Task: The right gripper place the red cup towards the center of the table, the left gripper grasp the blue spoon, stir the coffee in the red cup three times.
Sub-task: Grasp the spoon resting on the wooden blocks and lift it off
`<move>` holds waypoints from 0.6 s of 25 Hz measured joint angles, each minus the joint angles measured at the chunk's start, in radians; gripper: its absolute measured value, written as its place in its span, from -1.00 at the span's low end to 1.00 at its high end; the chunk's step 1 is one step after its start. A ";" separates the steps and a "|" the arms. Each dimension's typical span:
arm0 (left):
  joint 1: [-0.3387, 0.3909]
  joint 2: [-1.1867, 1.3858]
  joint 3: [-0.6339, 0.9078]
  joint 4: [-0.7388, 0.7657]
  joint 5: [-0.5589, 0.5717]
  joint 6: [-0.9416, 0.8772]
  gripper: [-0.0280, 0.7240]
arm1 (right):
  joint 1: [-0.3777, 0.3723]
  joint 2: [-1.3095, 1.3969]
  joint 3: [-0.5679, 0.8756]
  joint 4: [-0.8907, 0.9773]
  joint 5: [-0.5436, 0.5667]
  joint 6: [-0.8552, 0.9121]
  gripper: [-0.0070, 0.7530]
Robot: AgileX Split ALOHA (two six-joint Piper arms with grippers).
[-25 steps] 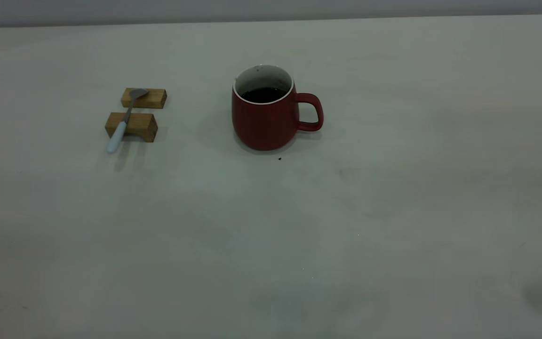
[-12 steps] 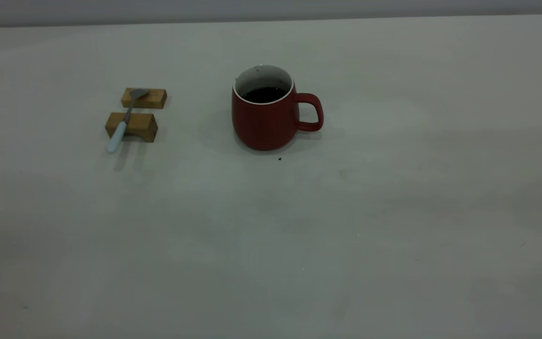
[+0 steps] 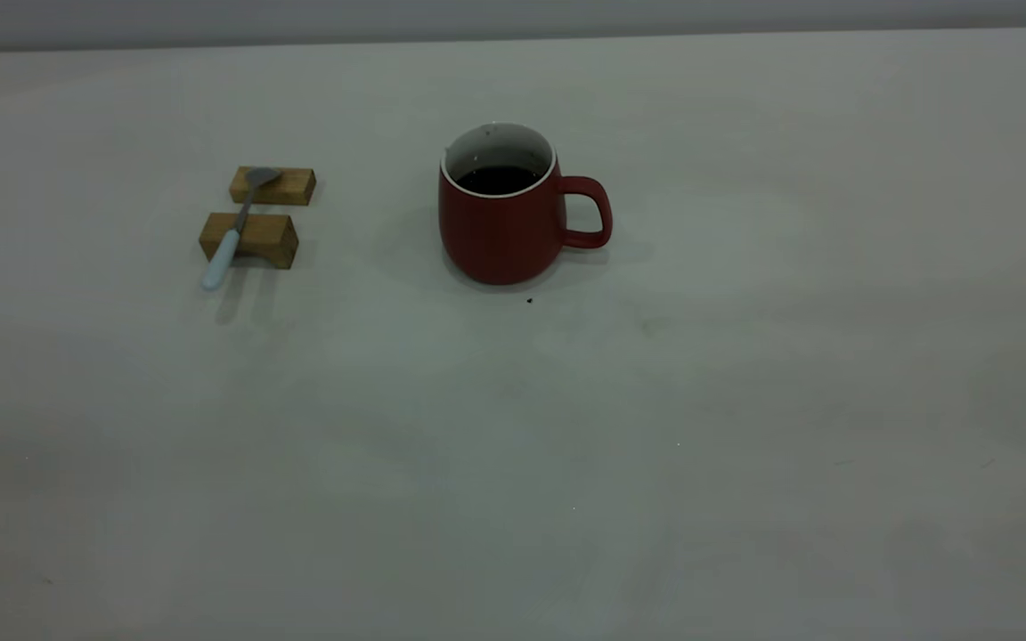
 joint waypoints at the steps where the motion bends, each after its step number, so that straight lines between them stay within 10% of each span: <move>1: 0.000 0.000 0.000 0.000 0.000 0.000 -0.07 | 0.000 -0.002 0.000 -0.001 0.000 0.000 0.52; 15: 0.000 0.000 0.000 0.000 0.000 -0.001 -0.07 | -0.001 -0.002 0.000 0.002 0.000 0.001 0.52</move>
